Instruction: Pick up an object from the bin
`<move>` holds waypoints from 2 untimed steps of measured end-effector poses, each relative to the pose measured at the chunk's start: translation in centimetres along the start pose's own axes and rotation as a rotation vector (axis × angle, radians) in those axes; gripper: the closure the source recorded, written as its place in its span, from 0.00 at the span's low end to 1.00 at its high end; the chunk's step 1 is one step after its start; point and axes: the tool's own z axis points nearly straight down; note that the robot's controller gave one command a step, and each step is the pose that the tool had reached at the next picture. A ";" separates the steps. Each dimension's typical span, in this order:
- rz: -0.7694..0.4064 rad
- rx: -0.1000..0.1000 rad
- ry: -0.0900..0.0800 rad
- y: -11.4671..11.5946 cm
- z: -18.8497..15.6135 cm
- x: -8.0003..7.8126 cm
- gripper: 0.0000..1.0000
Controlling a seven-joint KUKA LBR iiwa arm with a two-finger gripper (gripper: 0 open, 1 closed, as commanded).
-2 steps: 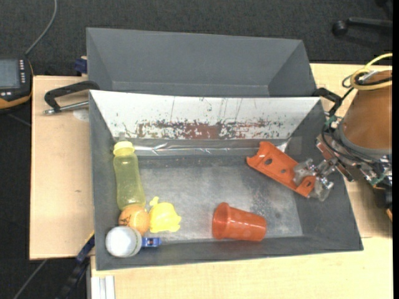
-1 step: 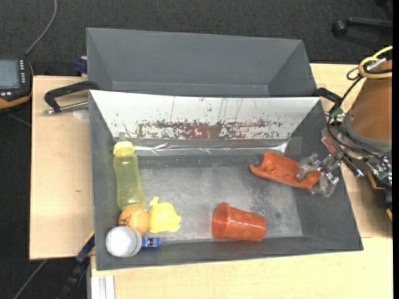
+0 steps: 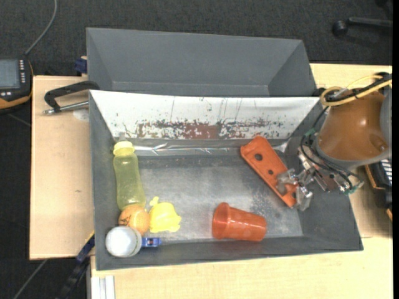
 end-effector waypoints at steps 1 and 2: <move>0.000 0.000 0.000 0.0 0.0 0.0 1.00; 0.010 0.000 -0.005 -0.3 -6.3 -0.3 1.00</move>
Offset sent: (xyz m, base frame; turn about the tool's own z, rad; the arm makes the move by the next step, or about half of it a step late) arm 0.0039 -0.0042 0.1017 0.0144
